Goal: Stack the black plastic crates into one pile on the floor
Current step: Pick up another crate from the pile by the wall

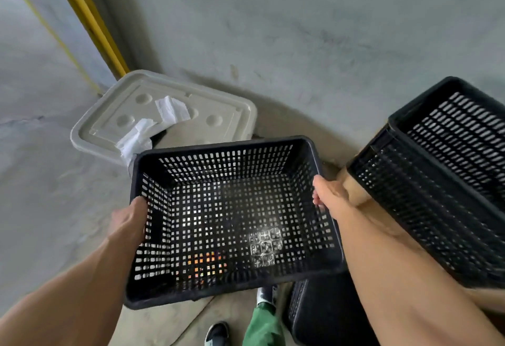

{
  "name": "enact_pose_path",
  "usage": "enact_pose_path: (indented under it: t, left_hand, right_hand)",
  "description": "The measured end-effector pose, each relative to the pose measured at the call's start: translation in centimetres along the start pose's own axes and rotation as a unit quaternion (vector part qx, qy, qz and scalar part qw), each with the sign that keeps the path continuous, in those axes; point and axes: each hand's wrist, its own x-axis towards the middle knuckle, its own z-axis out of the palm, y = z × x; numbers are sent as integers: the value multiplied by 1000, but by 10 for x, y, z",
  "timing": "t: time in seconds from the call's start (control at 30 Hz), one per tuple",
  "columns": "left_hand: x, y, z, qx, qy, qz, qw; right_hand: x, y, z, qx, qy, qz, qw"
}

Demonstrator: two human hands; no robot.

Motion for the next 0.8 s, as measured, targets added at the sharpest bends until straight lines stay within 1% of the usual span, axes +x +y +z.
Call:
enact_pose_path:
  t: [0.13,0.2,0.27,0.33,0.4,0.57,0.73,0.8]
  left_hand:
    - [-36,-17,17,56,-22,16,998]
    - [-46,-27,36,83,-36,32,995]
    - [-54,-41,61,97,-49,37,993]
    - [-70,-57,87,110,-53,37,992]
    - [-94,-72,115,131,-37,40,990]
    - [-160,-108,201,190,-37,62,979]
    - [-214,-149,302,258,-52,74,962]
    - [-228,-167,342,280,-37,79,956]
  right_hand:
    - [-30,79,-21,13,31,58,998]
    - [-39,121,-32,11,47,90,995]
    - [-46,162,-45,37,50,134,989]
    - [-54,203,-64,54,54,159,984]
    - [-62,245,-88,59,68,173,981]
    - [-66,345,-152,70,76,206,973]
    - [-37,444,-214,72,107,231,964]
    - [-23,481,-236,85,98,240,962]
